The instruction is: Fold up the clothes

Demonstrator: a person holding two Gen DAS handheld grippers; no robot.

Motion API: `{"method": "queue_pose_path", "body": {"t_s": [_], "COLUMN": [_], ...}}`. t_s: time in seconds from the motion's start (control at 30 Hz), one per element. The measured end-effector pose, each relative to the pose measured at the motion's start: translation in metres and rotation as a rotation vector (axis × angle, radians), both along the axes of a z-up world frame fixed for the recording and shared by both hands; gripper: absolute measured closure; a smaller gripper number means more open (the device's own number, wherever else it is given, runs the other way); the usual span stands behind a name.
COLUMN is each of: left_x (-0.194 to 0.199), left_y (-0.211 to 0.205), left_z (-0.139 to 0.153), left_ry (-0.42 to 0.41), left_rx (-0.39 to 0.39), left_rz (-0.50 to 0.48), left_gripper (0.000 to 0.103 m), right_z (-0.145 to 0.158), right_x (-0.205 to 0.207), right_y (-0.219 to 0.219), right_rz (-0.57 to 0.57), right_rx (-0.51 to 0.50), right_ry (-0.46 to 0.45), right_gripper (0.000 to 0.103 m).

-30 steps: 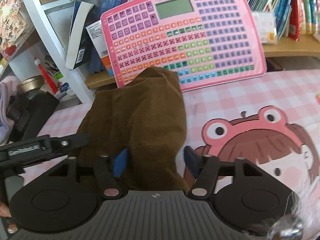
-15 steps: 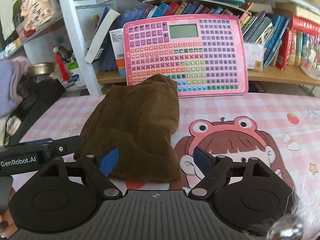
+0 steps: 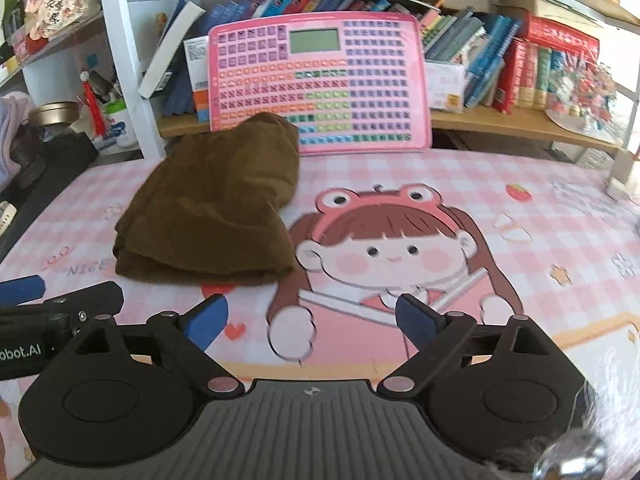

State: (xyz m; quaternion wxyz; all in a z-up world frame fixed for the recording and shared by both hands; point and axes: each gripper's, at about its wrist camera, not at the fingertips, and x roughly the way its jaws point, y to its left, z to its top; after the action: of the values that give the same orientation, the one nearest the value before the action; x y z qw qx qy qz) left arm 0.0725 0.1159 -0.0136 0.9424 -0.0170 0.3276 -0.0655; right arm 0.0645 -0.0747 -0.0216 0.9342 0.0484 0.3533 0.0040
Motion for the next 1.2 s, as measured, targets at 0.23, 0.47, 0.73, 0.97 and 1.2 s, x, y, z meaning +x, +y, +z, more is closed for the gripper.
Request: {"method": "queue_pose_path", "body": {"t_s": [0.23,0.47,0.73,0.97,1.2], "left_x": [-0.020,-0.024,-0.027,-0.030,-0.030], "left_y": [-0.013,-0.015,-0.011,-0.012,-0.011], "left_z": [0.002,0.003,0.000,-0.002,-0.003], "left_ry": [-0.038,-0.042,-0.026,-0.018,-0.011], "left_rx": [0.039,0.061,0.077,0.084,0.082], "left_rz": [0.049,0.051,0.068,0.060,0.053], "left_gripper": [0.000,0.000,0.000,0.000,0.000], "right_z": [-0.003,-0.003,-0.004,-0.006,-0.005], "right_x": [-0.015,-0.022,-0.026,-0.027,-0.030], "right_y": [-0.004,-0.007,-0.003,-0.002,-0.002], "right_rz": [-0.001,0.003,0.008,0.000,-0.007], "right_rx": [-0.011,-0.012,-0.017,-0.025,-0.034], "right_ry": [0.012,0.003,0.007,0.016,0.012], "right_gripper": [0.006,0.004,0.004,0.004,0.004]}}
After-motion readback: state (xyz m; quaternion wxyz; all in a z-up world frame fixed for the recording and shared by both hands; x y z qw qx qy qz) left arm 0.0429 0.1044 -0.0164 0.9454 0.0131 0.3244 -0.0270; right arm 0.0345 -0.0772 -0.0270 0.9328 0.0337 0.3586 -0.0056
